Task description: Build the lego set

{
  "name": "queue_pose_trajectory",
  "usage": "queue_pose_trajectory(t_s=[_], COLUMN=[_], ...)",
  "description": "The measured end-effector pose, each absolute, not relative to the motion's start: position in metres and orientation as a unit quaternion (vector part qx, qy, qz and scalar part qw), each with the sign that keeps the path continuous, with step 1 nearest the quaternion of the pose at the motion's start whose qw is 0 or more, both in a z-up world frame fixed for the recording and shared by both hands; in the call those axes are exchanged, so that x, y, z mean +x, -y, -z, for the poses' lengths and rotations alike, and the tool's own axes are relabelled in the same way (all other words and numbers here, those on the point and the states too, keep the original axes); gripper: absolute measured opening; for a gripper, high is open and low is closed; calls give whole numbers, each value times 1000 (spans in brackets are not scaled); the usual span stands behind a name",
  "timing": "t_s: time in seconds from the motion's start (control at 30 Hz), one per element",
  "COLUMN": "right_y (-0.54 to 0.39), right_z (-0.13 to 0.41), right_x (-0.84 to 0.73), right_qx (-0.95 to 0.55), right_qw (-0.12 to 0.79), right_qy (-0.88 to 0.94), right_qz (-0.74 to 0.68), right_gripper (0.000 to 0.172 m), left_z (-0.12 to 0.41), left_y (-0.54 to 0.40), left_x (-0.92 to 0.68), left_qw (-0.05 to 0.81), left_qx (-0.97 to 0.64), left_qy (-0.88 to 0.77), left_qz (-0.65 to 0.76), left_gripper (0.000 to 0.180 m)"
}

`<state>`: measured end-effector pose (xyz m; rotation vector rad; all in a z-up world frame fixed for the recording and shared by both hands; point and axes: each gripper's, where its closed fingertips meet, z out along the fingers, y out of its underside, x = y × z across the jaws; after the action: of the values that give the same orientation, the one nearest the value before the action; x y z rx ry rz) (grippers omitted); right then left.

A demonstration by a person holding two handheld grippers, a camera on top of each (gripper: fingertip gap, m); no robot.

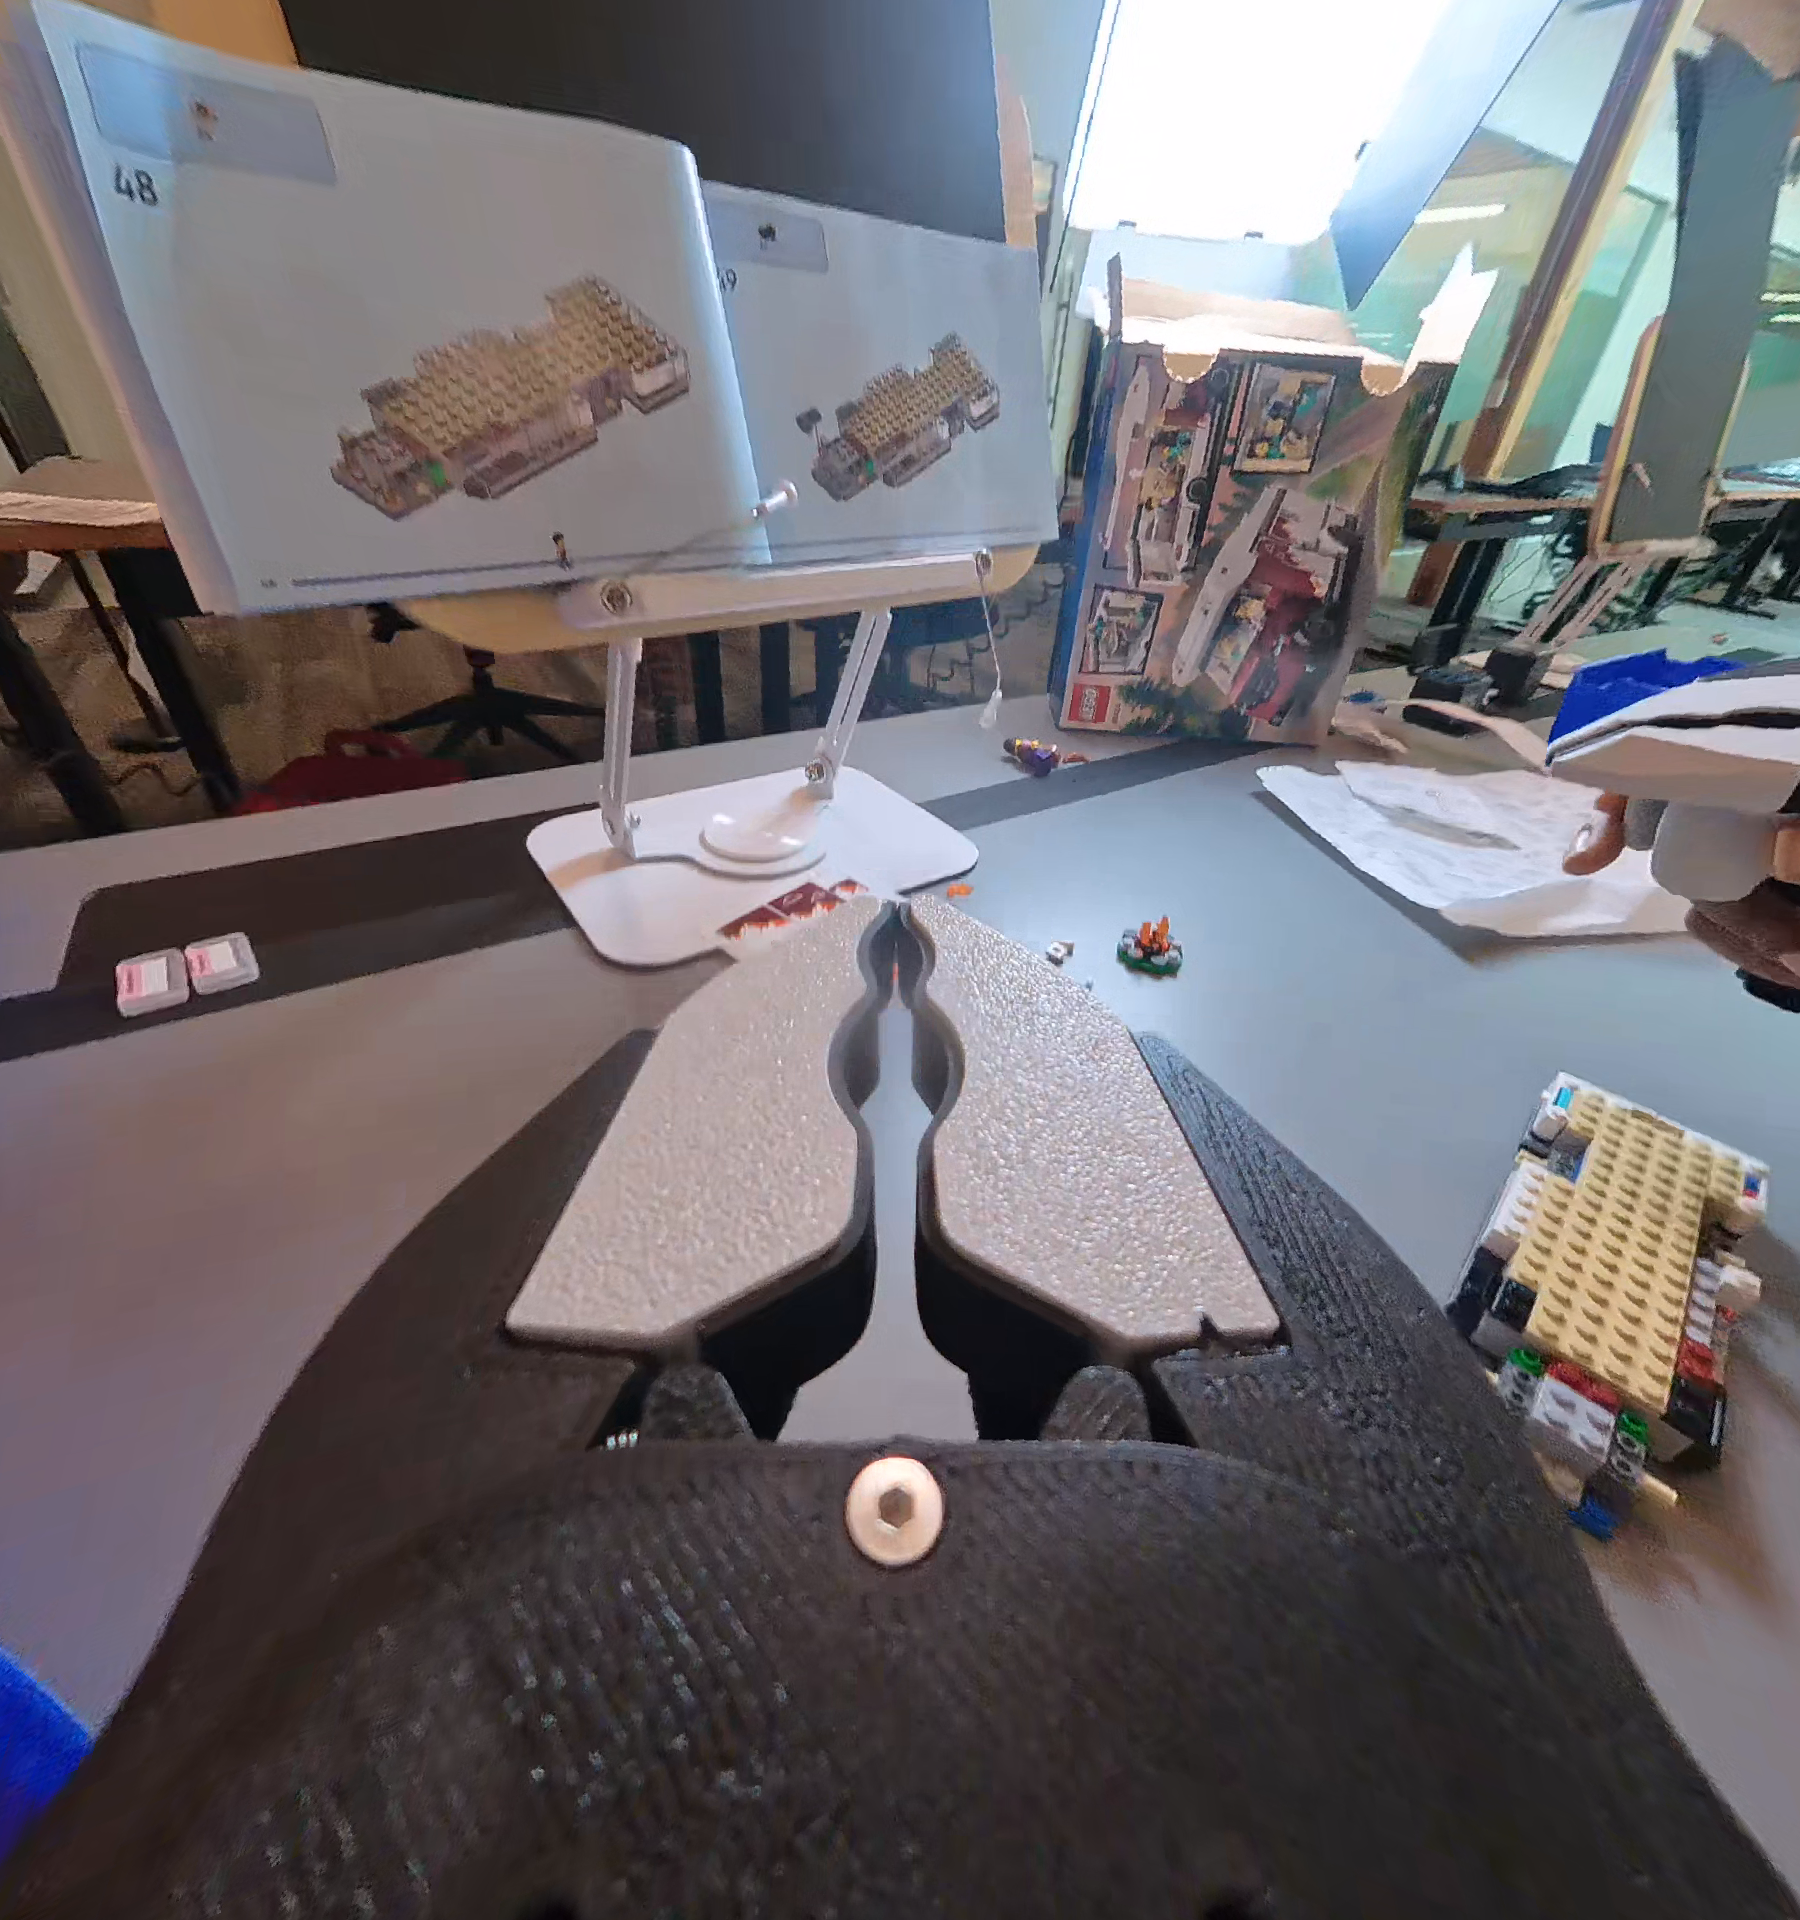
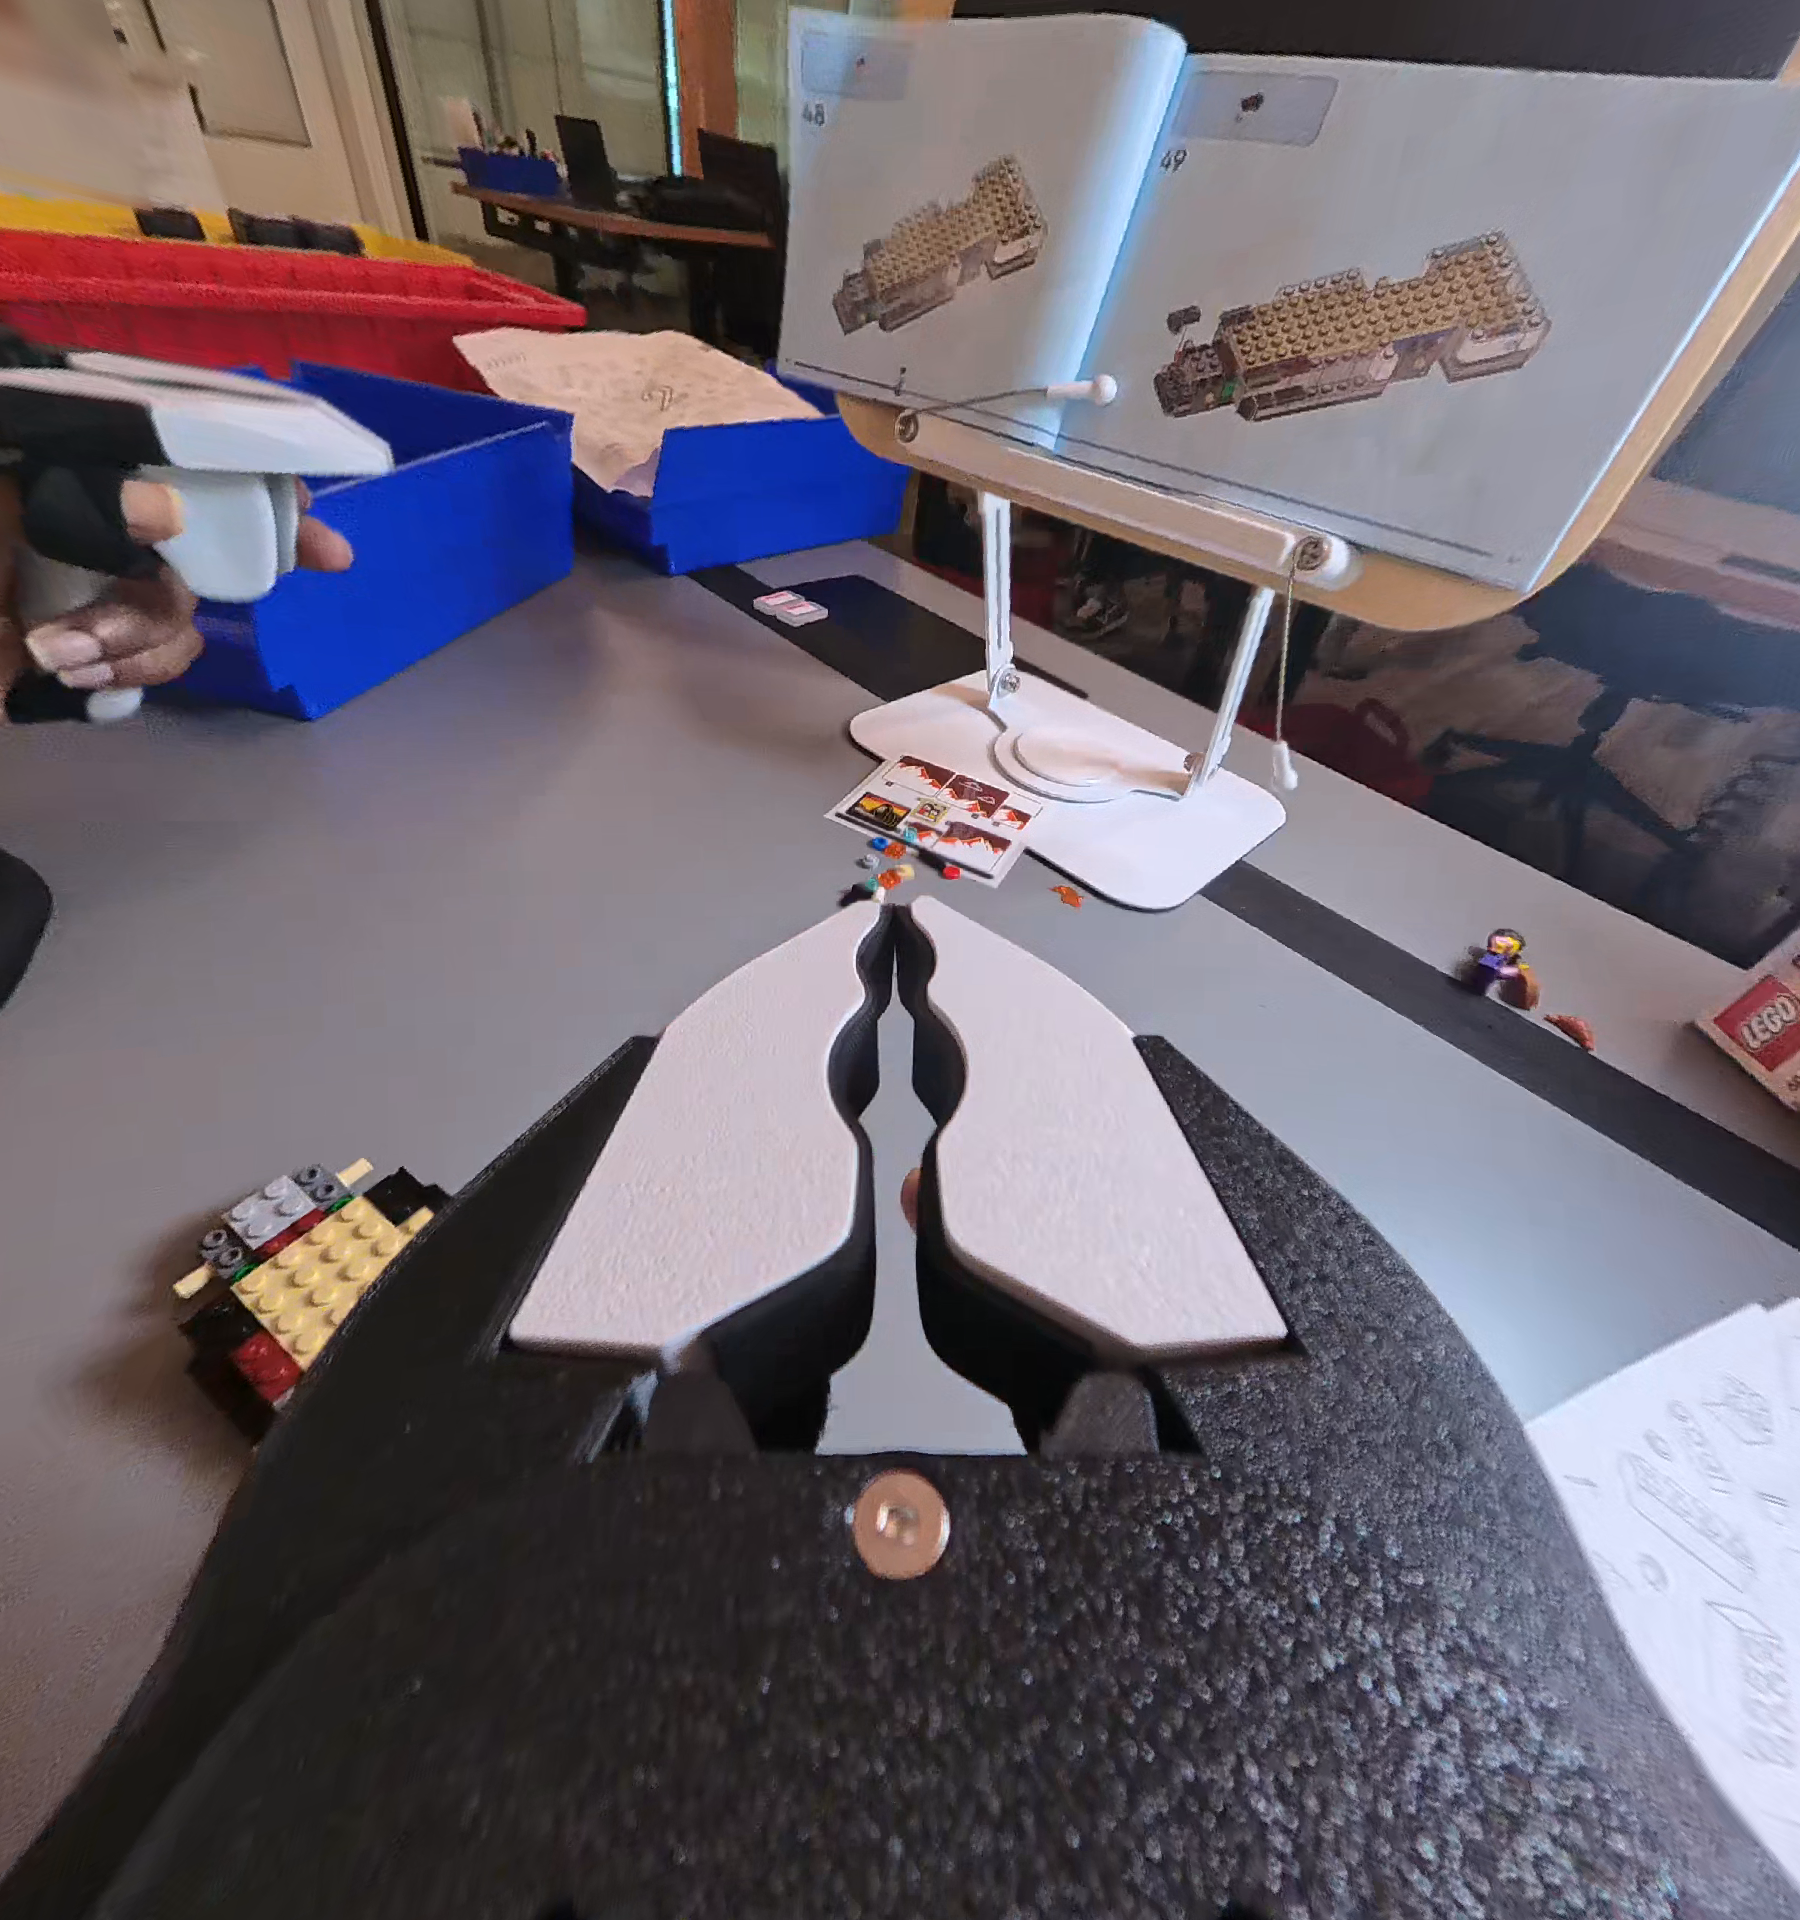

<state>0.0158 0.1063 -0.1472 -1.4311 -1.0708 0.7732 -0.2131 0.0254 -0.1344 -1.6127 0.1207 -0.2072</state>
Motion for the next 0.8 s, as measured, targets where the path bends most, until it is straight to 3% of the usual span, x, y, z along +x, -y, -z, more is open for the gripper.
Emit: queue_pose_trajectory(t_s=[0.23,0.47,0.8], right_y=[-119,-130,-137], right_z=[157,167,181], right_x=[23,30,27], right_qx=[-599,-586,-576], right_qw=[589,622,635], right_qy=[400,392,413], right_qz=[-367,-341,-308], right_gripper=[0,0,2], left_z=[182,169,170], left_y=[-16,-15,-14], left_x=[-193,-220,-230], left_qw=[655,681,696], left_qx=[-750,-728,-714], left_qy=[-79,-74,-54], left_qz=[52,10,55], left_gripper=[0,0,0])
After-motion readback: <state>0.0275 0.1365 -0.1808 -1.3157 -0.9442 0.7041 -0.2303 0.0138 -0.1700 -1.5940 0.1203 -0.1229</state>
